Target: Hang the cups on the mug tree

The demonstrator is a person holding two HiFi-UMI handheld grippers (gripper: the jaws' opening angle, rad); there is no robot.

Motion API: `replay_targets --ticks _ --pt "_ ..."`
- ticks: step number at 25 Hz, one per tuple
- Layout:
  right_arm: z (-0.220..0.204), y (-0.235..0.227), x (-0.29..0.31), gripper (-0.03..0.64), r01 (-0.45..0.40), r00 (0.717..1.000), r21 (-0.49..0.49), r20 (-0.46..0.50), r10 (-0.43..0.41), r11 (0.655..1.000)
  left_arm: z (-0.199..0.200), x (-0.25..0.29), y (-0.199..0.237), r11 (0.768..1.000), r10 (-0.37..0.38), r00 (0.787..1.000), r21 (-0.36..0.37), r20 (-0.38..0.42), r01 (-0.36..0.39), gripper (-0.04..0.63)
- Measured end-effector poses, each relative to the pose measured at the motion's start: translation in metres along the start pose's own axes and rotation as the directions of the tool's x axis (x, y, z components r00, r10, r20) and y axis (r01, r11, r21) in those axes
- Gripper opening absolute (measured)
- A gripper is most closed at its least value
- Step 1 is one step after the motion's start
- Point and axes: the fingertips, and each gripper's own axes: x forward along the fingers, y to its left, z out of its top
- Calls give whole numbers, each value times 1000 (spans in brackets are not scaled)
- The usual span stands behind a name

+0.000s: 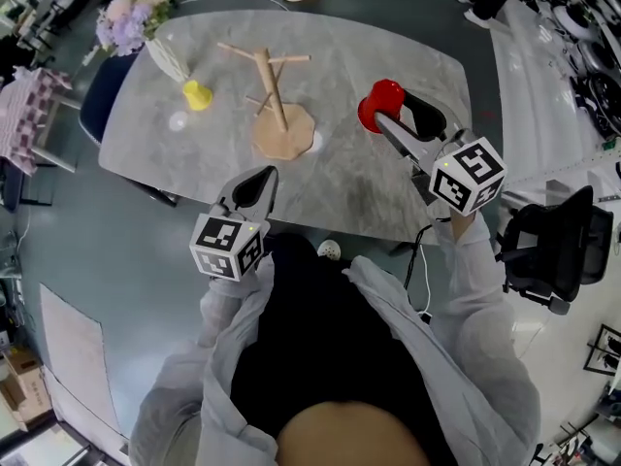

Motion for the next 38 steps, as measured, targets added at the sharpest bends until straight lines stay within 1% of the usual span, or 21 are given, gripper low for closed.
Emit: replay_targets --ticks 1,3,5,7,10,12,14,17,23,27,30,34,35,38 --pt "16 1 0 241 -7 997 61 76 3 998 0 -2 1 1000 6 1000 -1 3 -6 8" --pt "42 4 1 241 -34 979 151 204 2 988 0 -5 4 1000 17 1000 -6 6 -17 8" --pt "63 6 5 241 -57 953 216 301 -11 975 0 -9 6 1000 29 1000 -12 10 -28 8" --pt "78 7 11 241 -91 923 288 384 -28 953 -2 -12 9 999 42 999 -18 11 -41 8" --pt "91 6 23 241 -150 878 391 475 -59 908 -4 -16 15 998 61 998 -29 14 -61 8" --pt "93 5 31 241 -175 858 438 507 -82 882 -4 -19 18 997 74 997 -35 17 -73 8" --pt "92 5 41 239 -197 845 474 526 -96 858 -6 -22 23 995 89 996 -44 20 -88 8" --pt "83 9 58 238 -216 847 516 522 -104 829 -10 -28 30 992 110 994 -62 20 -109 8" --pt "63 17 84 239 -195 867 546 484 -118 815 -21 -40 40 986 144 990 -83 9 -143 8" --pt "51 26 91 235 -192 887 550 451 -96 813 -25 -49 45 980 171 985 -101 9 -169 8" --pt "44 33 96 229 -192 899 541 431 -74 819 -27 -52 45 978 179 984 -108 8 -177 8" --pt "38 40 100 229 -204 904 555 422 -62 807 -31 -56 44 977 180 984 -115 4 -178 8" --pt "36 41 101 229 -202 906 554 418 -60 808 -33 -56 44 977 180 984 -116 3 -178 8" --pt "32 42 102 233 -182 913 534 404 -60 826 -34 -57 44 977 180 984 -118 4 -178 8"
